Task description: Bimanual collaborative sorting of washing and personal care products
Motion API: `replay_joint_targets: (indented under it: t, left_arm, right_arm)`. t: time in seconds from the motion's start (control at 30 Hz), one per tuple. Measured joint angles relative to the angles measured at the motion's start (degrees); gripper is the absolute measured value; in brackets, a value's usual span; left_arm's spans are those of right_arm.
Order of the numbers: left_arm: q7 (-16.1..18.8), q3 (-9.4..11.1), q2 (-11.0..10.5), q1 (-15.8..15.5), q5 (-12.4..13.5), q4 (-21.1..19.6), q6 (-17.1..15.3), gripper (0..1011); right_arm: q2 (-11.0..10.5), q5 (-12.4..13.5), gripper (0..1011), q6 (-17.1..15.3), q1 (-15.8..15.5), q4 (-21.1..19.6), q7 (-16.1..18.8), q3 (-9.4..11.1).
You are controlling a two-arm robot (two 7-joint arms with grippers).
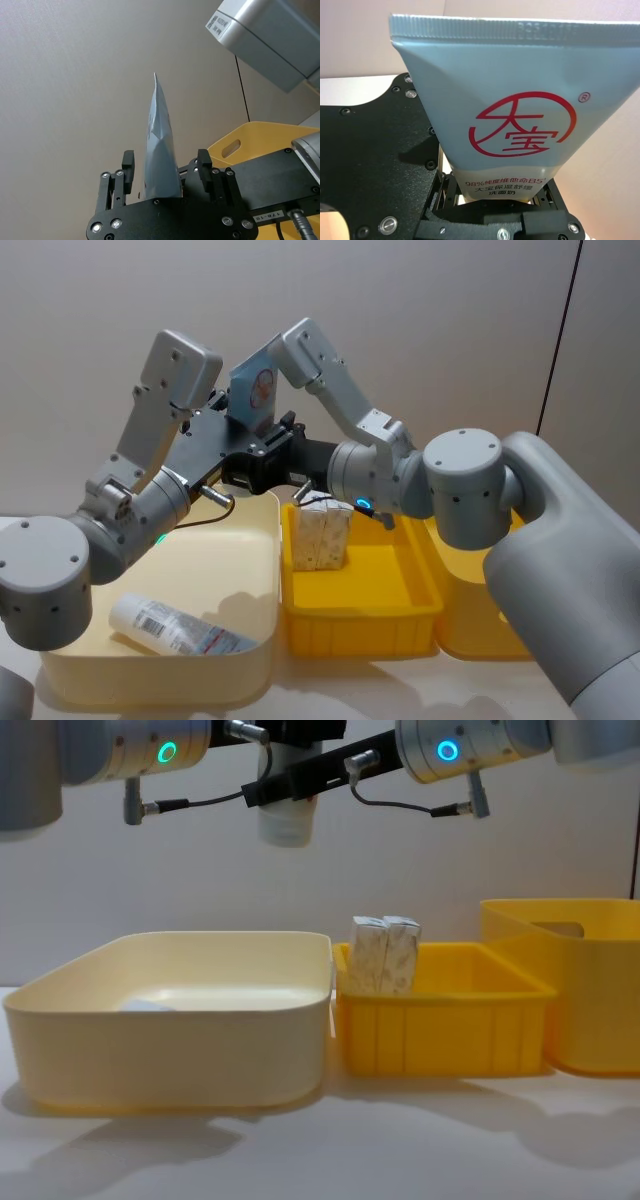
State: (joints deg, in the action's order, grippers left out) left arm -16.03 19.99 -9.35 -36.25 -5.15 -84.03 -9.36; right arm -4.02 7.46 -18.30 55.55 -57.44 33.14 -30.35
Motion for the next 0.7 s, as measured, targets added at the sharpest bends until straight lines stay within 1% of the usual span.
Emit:
replay_joint_targets:
  t: [0.07, 0.1, 0.13, 0.17, 0.23, 0.3, 0.43, 0.57, 0.6, 0.7]
  left_arm:
    - [0.00, 0.00, 0.00, 0.00, 0.00, 0.00, 0.00, 796]
    - [0.00, -0.01, 0.00, 0.00, 0.00, 0.00, 0.00, 796]
    - [0.00, -0.01, 0.00, 0.00, 0.01, 0.00, 0.00, 862]
    - [0.01, -0.02, 0.00, 0.00, 0.01, 0.00, 0.00, 895]
    - [0.01, -0.02, 0.00, 0.00, 0.02, 0.00, 0.00, 910]
    - [0.02, -0.03, 0.00, 0.00, 0.02, 0.00, 0.00, 988]
    - [0.03, -0.03, 0.00, 0.00, 0.02, 0.01, 0.00, 1003]
    - [0.04, -0.03, -0.01, 0.00, 0.02, 0.04, 0.00, 1003]
    - [0.04, -0.03, -0.01, 0.00, 0.03, 0.04, 0.00, 1003]
    - [0.05, -0.03, -0.01, 0.00, 0.02, 0.04, 0.00, 1003]
  right_arm:
    - [-0.05, 0.00, 580, -0.11, 0.00, -0.11, -0.40, 0.02]
    - [-0.08, -0.01, 580, -0.16, -0.02, -0.17, -0.53, 0.06]
    - [-0.10, -0.02, 582, -0.28, -0.06, -0.25, -0.80, 0.09]
    - [-0.16, -0.07, 582, -0.49, -0.21, -0.48, -1.29, 0.17]
    - [-0.23, -0.20, 580, -0.78, -0.32, -0.65, -1.83, 0.23]
    - [-0.40, -0.44, 582, -1.29, -0.59, -1.11, -2.79, 0.40]
    - [-0.79, -1.00, 582, -2.26, -1.05, -2.10, -4.67, 0.66]
    - [-1.40, -1.99, 582, -4.04, -1.82, -3.45, -7.25, 0.99]
    - [-1.40, -1.99, 580, -4.04, -1.82, -3.45, -7.25, 0.99]
    - [-2.04, -2.93, 580, -5.88, -2.55, -4.86, -9.34, 1.27]
